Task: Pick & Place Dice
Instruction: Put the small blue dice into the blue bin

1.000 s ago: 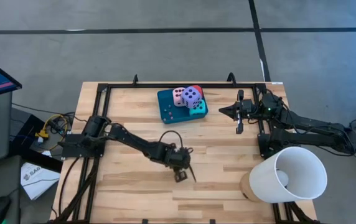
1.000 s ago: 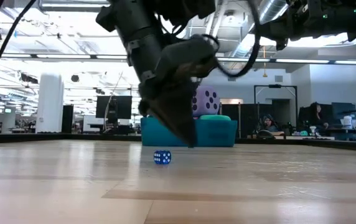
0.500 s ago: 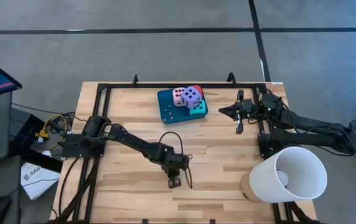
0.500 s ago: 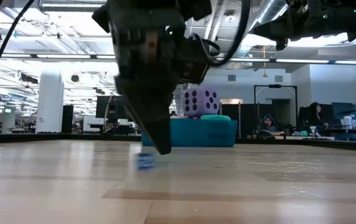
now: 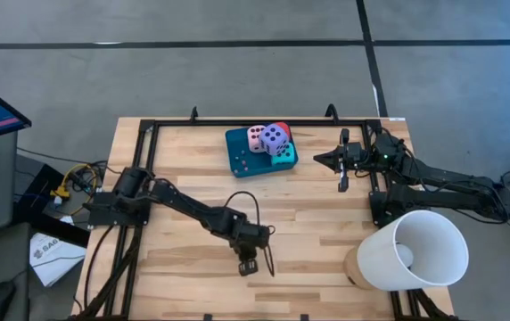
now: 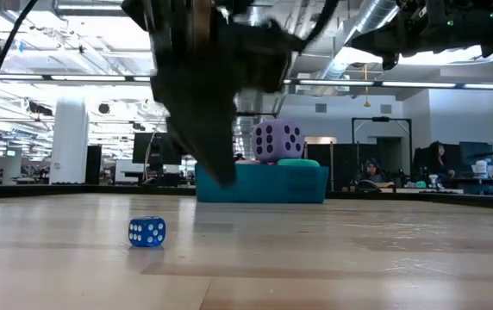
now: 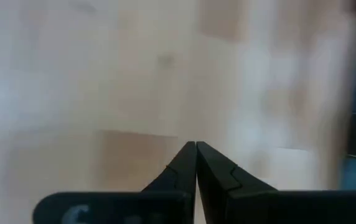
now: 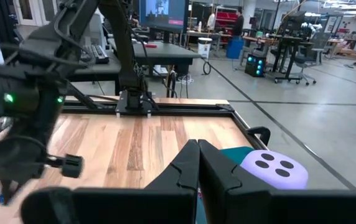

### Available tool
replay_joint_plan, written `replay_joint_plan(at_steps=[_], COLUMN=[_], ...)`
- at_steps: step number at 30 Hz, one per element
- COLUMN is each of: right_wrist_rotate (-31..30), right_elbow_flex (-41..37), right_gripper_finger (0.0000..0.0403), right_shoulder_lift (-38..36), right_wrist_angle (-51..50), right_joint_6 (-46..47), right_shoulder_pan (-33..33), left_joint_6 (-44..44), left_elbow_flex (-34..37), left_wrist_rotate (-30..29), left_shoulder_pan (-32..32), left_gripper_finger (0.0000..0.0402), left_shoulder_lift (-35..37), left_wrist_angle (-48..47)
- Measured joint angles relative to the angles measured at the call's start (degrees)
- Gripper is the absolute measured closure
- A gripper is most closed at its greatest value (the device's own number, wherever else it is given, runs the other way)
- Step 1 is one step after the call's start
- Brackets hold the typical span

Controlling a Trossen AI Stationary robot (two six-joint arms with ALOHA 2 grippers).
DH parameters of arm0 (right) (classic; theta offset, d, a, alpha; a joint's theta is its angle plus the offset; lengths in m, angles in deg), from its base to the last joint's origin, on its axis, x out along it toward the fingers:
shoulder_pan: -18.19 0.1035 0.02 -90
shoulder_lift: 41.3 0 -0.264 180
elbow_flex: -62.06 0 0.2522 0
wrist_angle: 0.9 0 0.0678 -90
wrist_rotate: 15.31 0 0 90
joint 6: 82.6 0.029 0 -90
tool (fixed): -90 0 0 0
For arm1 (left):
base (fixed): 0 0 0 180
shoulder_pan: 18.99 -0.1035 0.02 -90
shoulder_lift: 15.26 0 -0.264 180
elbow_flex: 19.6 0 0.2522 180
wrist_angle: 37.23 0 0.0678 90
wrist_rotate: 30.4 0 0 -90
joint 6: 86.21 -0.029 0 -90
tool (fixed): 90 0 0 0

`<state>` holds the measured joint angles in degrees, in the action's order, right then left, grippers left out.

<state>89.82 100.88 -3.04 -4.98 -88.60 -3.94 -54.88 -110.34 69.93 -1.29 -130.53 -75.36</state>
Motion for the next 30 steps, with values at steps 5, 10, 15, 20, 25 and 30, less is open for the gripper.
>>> replay_joint_plan(at_steps=[5,10,15,20,25,30], right_wrist_rotate=[0.0,0.0,0.0,0.0,0.0,0.0], right_elbow_flex=[0.0,0.0,0.0,0.0,0.0,0.0], right_gripper_finger=[0.0403,0.0403,0.0403,0.0403,0.0403,0.0403], right_shoulder_lift=[0.0,0.0,0.0,0.0,0.0,0.0], right_wrist_angle=[-0.3,-0.2,-0.3,-0.3,-0.3,-0.3], right_joint_6=[0.0,0.0,0.0,0.0,0.0,0.0], right_shoulder_pan=[0.0,0.0,0.0,0.0,0.0,0.0], left_joint_6=[7.1,9.6,9.6,9.7,12.5,12.6], left_elbow_flex=[0.0,0.0,0.0,0.5,3.8,5.1], left_wrist_rotate=[6.7,7.2,7.1,6.6,6.6,6.6], left_shoulder_pan=[2.0,4.7,6.0,5.9,5.9,5.5], left_gripper_finger=[0.0402,0.0402,0.0402,0.0402,0.0401,0.0402], left_shoulder_lift=[2.8,1.8,-0.1,-0.3,-0.3,-0.3], left_wrist_angle=[-1.9,-1.8,1.0,0.6,1.1,3.4])
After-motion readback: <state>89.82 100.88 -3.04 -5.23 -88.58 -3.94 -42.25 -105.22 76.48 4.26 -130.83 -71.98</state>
